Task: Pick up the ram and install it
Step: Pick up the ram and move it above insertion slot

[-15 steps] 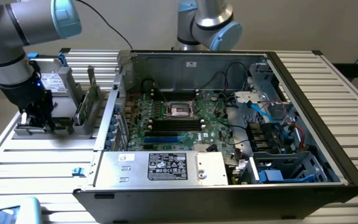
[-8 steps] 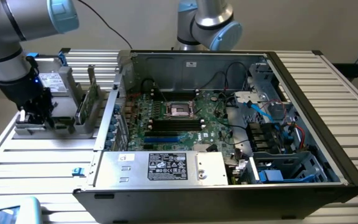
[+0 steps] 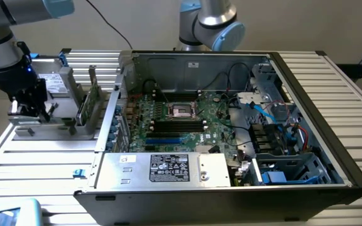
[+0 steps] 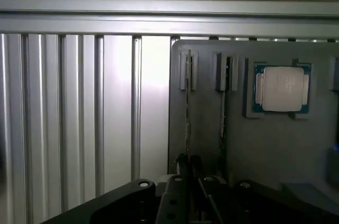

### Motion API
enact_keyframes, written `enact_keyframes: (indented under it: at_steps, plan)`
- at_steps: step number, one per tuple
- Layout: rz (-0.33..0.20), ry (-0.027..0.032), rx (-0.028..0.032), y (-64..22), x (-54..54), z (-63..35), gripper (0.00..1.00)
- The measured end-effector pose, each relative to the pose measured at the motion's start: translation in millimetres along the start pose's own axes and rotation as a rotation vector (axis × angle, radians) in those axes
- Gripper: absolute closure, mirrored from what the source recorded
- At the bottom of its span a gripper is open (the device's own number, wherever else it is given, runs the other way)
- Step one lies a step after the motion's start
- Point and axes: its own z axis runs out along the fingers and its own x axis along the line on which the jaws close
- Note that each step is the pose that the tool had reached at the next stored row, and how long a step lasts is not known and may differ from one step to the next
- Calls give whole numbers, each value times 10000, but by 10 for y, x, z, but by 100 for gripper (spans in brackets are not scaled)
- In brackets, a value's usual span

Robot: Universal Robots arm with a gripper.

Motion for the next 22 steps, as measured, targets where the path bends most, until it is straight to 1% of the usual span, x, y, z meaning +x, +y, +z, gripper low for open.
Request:
enact_keyframes:
  at_steps: [11,22]
  plan:
    - [0,0,0,22,6,-501,87]
    - [1,1,-1,22,13,-1003,87]
